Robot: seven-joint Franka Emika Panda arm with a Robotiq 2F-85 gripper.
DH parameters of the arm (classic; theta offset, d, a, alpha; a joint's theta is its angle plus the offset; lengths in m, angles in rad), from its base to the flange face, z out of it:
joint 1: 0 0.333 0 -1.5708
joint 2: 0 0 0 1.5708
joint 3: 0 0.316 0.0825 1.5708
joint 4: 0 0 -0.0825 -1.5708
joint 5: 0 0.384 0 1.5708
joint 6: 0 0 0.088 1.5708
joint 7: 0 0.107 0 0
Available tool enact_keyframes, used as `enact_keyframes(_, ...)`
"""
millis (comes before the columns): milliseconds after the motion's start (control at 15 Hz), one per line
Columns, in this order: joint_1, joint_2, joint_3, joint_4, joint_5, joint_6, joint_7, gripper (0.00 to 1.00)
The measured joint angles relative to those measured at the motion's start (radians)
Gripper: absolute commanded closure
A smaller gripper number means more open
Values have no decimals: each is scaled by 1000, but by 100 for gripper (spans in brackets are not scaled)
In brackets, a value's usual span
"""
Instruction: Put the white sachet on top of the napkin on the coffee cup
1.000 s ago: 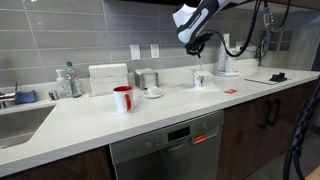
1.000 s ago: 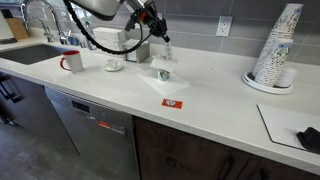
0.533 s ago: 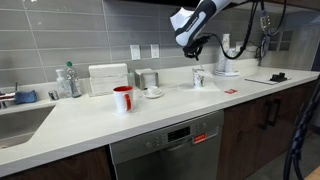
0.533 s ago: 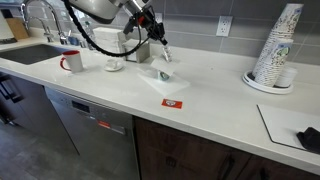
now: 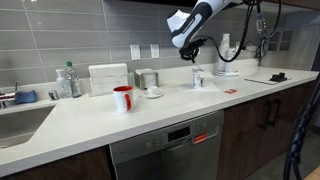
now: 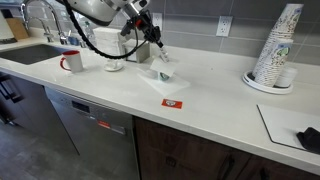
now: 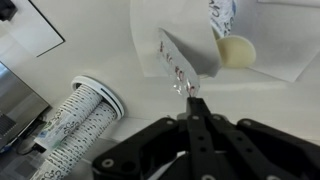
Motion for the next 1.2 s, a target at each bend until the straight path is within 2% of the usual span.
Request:
enact_keyframes(600,11,62,-2,64,72,0,38,100)
enact_keyframes(1200,11,122,-25,120,94,0,61,100)
